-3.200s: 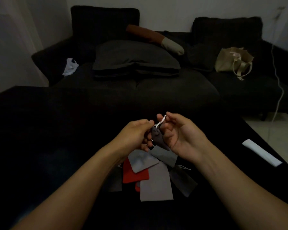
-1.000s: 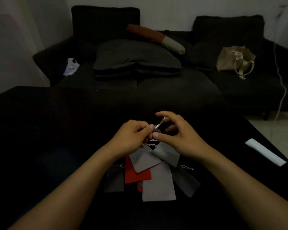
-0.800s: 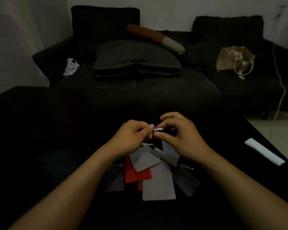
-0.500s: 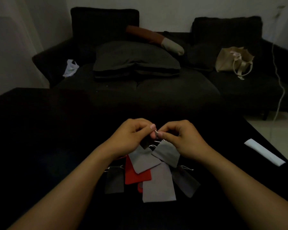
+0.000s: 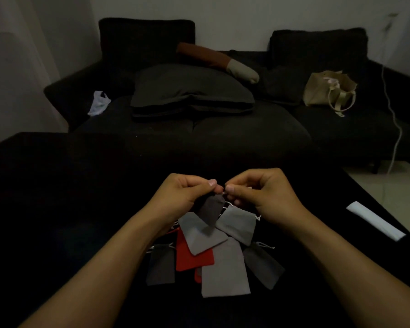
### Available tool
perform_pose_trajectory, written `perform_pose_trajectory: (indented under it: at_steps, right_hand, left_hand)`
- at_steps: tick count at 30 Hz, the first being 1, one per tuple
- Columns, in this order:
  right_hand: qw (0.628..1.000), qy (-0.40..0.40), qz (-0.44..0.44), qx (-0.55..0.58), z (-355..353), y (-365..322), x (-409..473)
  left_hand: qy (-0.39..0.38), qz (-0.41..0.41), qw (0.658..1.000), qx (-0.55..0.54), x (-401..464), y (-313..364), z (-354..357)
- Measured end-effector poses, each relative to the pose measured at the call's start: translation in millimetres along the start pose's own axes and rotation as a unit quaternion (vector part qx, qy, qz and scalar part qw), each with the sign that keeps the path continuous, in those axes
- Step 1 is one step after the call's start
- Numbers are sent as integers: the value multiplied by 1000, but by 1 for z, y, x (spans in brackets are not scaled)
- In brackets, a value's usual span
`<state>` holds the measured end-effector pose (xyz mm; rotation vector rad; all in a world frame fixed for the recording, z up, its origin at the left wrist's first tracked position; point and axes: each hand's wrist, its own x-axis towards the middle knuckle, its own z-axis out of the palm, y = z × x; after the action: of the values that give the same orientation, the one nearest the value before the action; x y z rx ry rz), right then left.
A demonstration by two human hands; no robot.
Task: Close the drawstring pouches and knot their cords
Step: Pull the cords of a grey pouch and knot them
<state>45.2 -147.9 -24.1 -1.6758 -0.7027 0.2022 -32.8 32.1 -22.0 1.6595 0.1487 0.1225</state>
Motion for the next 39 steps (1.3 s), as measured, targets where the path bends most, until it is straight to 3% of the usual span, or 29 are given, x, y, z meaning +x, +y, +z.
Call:
perform_pose_trajectory:
  at_steps: [8,14,23,30,39]
  right_hand:
    - [990,-92,-58,-90,5,-2,-5]
    - [993,-96,-46,-58,2,-5,-4]
    - [984,-175,-2,10,-1,-9,-4]
    - [991,-130,-6,-16,-5,-9,-4]
    - [995,-51,-72,-42,4,-15,-9]
  left_hand:
    - [-37,50,995,76,-6,5,-5]
    - [-76,39,992,95,-6,8,-11]
    - [-76,37,994,66,-8,8,-7]
    - [-35,-26,995,-88,-8,12,2]
    - [-24,-17,997,-68,-8,8,5]
